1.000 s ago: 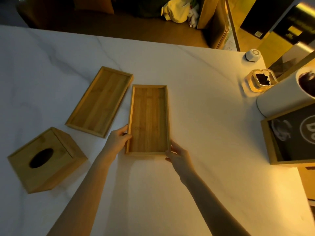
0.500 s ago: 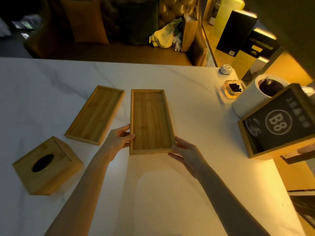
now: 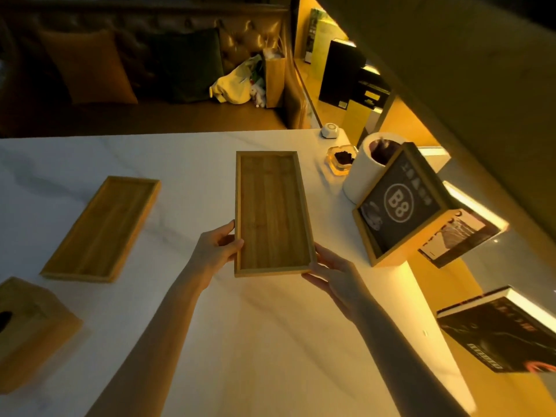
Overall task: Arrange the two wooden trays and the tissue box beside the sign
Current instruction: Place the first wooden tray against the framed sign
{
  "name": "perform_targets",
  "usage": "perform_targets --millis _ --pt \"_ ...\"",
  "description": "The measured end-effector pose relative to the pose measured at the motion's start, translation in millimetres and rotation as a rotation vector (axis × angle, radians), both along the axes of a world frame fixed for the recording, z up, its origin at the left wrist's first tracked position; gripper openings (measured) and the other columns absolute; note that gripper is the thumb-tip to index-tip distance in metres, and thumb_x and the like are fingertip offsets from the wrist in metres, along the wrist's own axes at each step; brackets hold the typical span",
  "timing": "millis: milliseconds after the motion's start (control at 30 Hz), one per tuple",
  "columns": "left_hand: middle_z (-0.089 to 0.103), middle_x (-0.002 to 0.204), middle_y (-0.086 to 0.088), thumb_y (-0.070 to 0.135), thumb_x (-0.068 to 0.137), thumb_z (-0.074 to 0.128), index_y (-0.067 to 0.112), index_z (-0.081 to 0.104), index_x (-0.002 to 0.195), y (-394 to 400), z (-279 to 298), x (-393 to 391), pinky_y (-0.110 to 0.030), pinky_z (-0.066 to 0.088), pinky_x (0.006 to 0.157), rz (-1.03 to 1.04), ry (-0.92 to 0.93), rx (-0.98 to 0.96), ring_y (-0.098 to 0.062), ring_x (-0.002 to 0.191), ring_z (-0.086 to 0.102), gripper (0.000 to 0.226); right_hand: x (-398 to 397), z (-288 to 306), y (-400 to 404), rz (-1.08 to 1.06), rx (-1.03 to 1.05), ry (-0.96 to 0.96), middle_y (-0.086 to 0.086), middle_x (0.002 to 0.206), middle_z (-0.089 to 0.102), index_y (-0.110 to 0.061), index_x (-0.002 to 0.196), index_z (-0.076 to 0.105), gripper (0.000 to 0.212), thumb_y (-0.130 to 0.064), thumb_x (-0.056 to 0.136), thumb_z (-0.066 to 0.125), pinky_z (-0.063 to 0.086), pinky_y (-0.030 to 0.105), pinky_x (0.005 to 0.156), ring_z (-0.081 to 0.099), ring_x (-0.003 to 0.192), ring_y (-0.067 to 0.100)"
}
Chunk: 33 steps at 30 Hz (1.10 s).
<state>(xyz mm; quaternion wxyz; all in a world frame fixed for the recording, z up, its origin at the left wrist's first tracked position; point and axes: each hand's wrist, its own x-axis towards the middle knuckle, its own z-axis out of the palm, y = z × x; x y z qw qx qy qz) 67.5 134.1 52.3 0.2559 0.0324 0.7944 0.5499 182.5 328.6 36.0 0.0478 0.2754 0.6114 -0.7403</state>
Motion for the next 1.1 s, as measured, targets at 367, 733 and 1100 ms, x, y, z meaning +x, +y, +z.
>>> perform_targets --millis 367,733,1100 --pt "0.056 0.125 -0.016 0.015 0.087 0.053 0.013 0.039 0.133 75.3 -21.9 -2.5 -0.049 0.047 0.097 -0.095 -0.009 -0.082 -0.032 0.113 0.055 0.049 12.4 -17.5 59.4 -0.119 -0.035 -0.065 0.001 0.115 0.059 -0.022 0.114 0.059 0.032 -0.008 0.085 0.058 0.048 0.043 0.095 0.058 0.108 0.024" --pt "0.055 0.126 -0.019 0.010 0.088 0.051 0.010 0.037 0.134 118.5 -47.2 -24.9 -0.046 0.047 0.097 -0.137 -0.088 -0.140 -0.032 0.113 0.054 0.048 -0.6 -38.5 90.5 -0.220 -0.137 -0.148 -0.004 0.108 0.054 -0.018 0.121 0.053 0.040 -0.002 0.085 0.059 0.050 0.039 0.086 0.058 0.096 0.021" --pt "0.056 0.124 -0.020 0.007 0.087 0.052 0.010 0.037 0.134 132.7 -74.0 -40.8 -0.042 0.046 0.098 -0.116 -0.190 -0.144 -0.030 0.111 0.055 0.049 -13.1 -56.3 102.9 -0.254 -0.179 -0.223 0.000 0.119 0.048 -0.013 0.124 0.049 0.042 -0.001 0.085 0.057 0.049 0.040 0.088 0.053 0.105 0.023"
